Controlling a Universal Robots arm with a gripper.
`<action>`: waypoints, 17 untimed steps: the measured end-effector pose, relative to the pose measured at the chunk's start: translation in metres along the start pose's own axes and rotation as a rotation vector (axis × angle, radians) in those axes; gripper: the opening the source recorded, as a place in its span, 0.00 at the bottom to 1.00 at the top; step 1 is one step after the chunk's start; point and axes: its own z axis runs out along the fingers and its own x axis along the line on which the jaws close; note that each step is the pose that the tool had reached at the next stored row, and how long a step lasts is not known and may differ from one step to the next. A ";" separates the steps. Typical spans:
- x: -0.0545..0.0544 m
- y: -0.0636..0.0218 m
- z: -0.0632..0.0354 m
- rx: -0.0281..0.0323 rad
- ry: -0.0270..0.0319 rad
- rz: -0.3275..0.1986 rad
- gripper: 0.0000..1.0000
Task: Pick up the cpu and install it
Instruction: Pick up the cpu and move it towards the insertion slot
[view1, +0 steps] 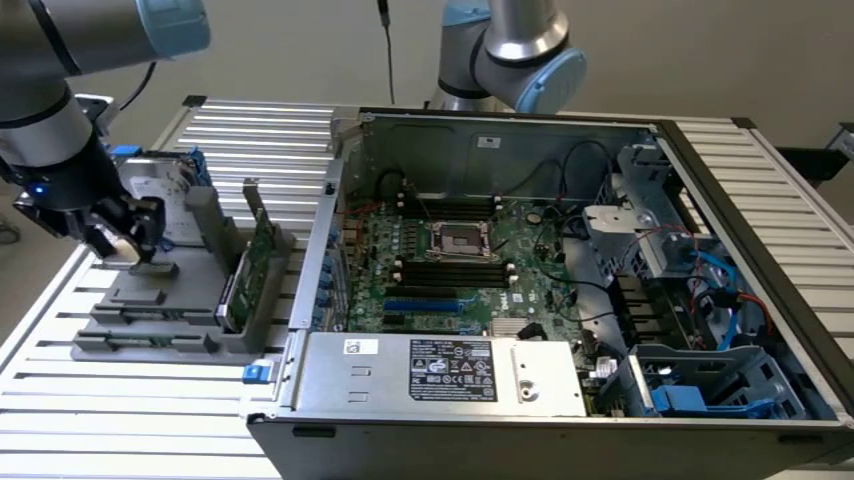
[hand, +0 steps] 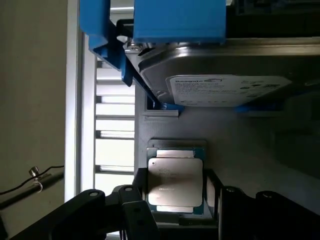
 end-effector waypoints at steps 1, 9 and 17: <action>0.000 0.0004 -0.0045 0.0001 0.0004 0.000 0.55; -0.009 0.0042 -0.0417 0.0000 0.0007 0.000 0.55; -0.042 0.0084 -0.0811 0.0000 0.0008 0.000 0.55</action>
